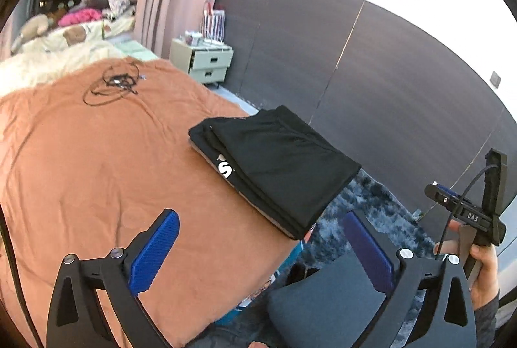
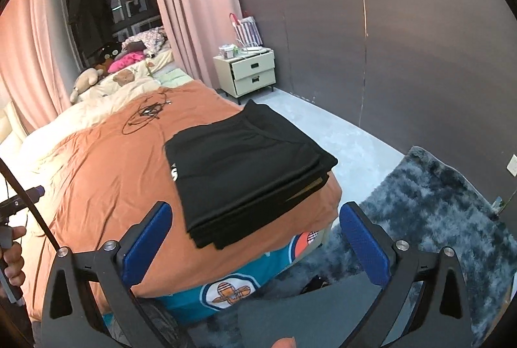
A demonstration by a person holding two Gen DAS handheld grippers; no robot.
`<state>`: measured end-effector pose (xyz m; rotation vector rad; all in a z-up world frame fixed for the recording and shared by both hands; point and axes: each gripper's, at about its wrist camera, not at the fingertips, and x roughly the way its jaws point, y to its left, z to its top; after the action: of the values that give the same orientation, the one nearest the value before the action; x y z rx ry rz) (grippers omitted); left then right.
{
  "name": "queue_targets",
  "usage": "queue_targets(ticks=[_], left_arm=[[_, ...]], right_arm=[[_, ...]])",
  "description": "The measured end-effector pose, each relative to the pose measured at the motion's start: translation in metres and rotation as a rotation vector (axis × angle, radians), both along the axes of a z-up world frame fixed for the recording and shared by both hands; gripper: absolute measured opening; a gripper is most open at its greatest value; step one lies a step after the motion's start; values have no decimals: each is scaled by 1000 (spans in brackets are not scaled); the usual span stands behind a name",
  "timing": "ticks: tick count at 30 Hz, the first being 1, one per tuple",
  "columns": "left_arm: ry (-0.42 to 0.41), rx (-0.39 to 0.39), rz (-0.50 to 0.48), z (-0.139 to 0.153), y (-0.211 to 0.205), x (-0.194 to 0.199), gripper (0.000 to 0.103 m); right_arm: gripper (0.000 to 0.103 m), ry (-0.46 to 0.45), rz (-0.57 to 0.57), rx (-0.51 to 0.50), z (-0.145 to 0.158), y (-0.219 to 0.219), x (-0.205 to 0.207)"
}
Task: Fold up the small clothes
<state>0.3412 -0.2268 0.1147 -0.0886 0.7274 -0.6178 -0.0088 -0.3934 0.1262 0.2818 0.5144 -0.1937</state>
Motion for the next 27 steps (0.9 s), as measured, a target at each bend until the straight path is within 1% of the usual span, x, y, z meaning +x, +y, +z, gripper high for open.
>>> queue_targets(ticks=[6,9,12,15,18,21,27], left_arm=[[-64,11,33,9,27,-55,102],[-87,18,57,8,40,-79,102],[-105,4,94,7,58,-105,102],[-142,23,131,5,77,-133,102],[-159,30,161,2,96,-157,102],[-184,47,198,-3,114,-178,102],[-238,80,236,-10,137,-217,102]], right_arm=[[103,-27,41,-17,-3,23,-37],[103,-48,74,-25,-7,37,-59],[103,-62,101,-31,-10,47,-74],[103,-80,131,-40,-15,60,-93],[103,-101,163,-53,-21,74,-112],[103,-114,191,-54,-27,82,-126],[103,-119,213,-77,-35,99,-141]])
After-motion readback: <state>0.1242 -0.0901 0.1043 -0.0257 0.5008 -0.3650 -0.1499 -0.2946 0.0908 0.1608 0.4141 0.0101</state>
